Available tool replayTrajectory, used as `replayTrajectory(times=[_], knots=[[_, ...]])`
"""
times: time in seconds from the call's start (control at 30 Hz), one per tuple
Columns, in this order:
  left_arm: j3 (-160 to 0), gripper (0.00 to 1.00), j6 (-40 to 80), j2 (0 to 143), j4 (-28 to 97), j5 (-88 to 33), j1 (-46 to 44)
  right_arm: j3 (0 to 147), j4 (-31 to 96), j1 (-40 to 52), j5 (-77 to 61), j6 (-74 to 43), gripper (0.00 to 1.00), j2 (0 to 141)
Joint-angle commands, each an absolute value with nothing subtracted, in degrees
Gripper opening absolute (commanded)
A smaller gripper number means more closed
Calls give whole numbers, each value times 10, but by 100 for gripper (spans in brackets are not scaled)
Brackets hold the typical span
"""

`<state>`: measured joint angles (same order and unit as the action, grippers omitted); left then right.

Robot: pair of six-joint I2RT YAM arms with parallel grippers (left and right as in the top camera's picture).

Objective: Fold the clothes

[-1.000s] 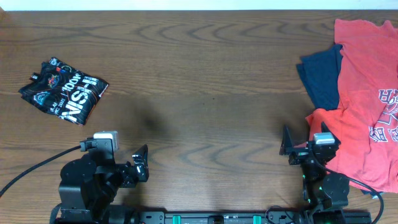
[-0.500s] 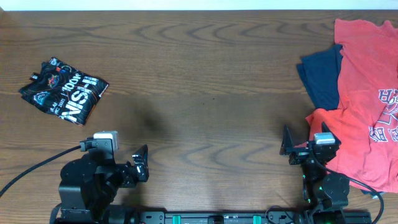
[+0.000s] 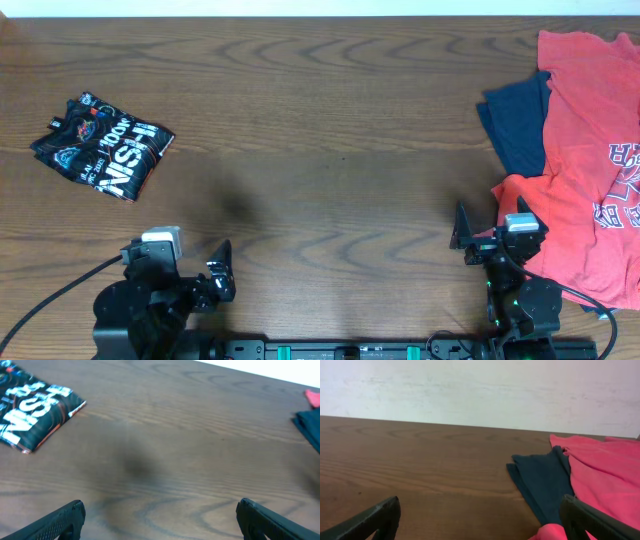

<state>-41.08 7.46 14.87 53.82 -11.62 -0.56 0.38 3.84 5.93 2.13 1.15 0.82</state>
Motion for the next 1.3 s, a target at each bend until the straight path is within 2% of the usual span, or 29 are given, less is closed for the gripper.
replayTrajectory(times=[0.0,0.13,0.43,0.77,1.0,1.07,1.27], knots=[[-389,98,65,133,554,-99,14,3,41,55,21,18,99,3],[-351,98,60,111,525,-79,20,3,41,55,21,18,99,3],[-163,98,58,24,225,-86,20,3,41,55,21,18,99,3],[-7,98,56,1,-39,-90,19,3,41,55,21,18,99,3],[-2,98,-19,1,-11,-87,1,3,41,55,21,18,99,3],[-2,98,-18,1,36,-83,-10,3,41,55,21,18,99,3],[-2,98,-13,1,33,-83,-21,3,41,55,21,18,99,3]])
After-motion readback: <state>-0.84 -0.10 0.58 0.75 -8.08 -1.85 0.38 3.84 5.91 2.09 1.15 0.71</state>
